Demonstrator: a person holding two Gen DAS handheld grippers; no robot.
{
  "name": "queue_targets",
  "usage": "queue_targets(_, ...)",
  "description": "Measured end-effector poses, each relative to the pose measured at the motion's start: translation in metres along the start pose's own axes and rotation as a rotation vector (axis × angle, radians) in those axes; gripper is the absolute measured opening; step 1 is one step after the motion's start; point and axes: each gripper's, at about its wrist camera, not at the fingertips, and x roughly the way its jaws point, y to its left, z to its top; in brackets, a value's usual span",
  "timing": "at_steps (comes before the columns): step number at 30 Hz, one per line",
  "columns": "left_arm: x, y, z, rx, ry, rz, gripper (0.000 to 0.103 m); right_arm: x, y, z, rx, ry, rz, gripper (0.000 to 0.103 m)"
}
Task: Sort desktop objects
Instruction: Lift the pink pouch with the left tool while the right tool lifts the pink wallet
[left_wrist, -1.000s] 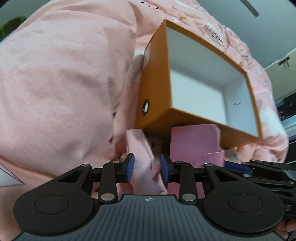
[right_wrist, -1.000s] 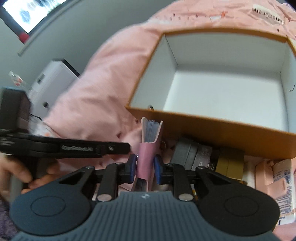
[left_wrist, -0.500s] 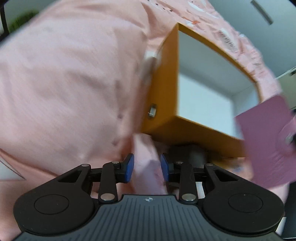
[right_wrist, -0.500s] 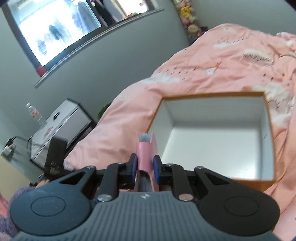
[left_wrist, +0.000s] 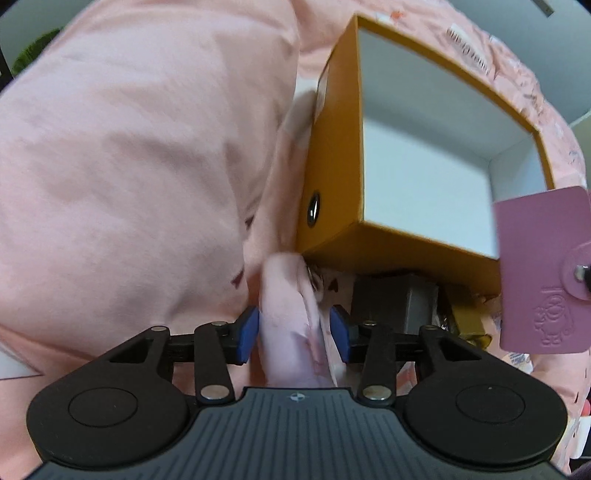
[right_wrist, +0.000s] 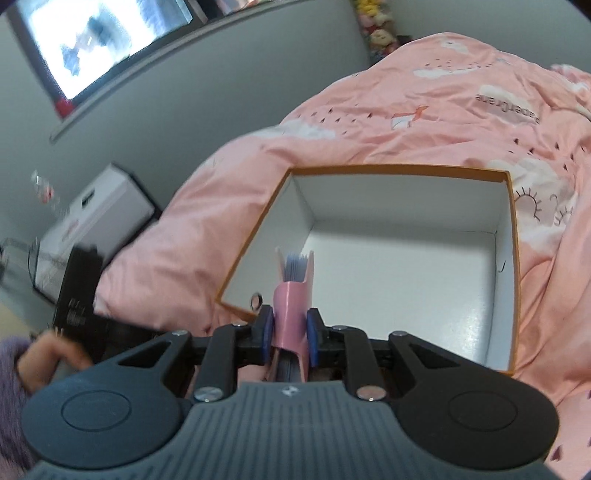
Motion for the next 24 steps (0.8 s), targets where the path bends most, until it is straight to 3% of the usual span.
queue_targets(6, 0.001, -0.003, -0.003, 0.006, -0.011, 0.029, 0.039, 0.008, 0.002, -0.003, -0.082, 0.066, -0.076, 0.020)
queue_targets(10, -0.006, -0.002, -0.006, 0.023, -0.030, 0.025, 0.037, 0.019, -0.007, -0.010, -0.020, 0.103, 0.006, 0.020)
queue_targets(13, -0.010, -0.004, -0.009, 0.033, -0.045, 0.015, 0.035, 0.029, -0.013, -0.013, 0.028, 0.112, 0.008, 0.023)
queue_targets(18, -0.021, -0.010, -0.018, 0.067, -0.093, 0.008, 0.033, 0.021, -0.021, -0.023, 0.041, 0.102, 0.036, 0.049)
queue_targets(24, -0.044, -0.023, -0.027, 0.103, -0.152, -0.011, 0.032, 0.039, -0.025, -0.041, -0.097, 0.136, 0.035, 0.059)
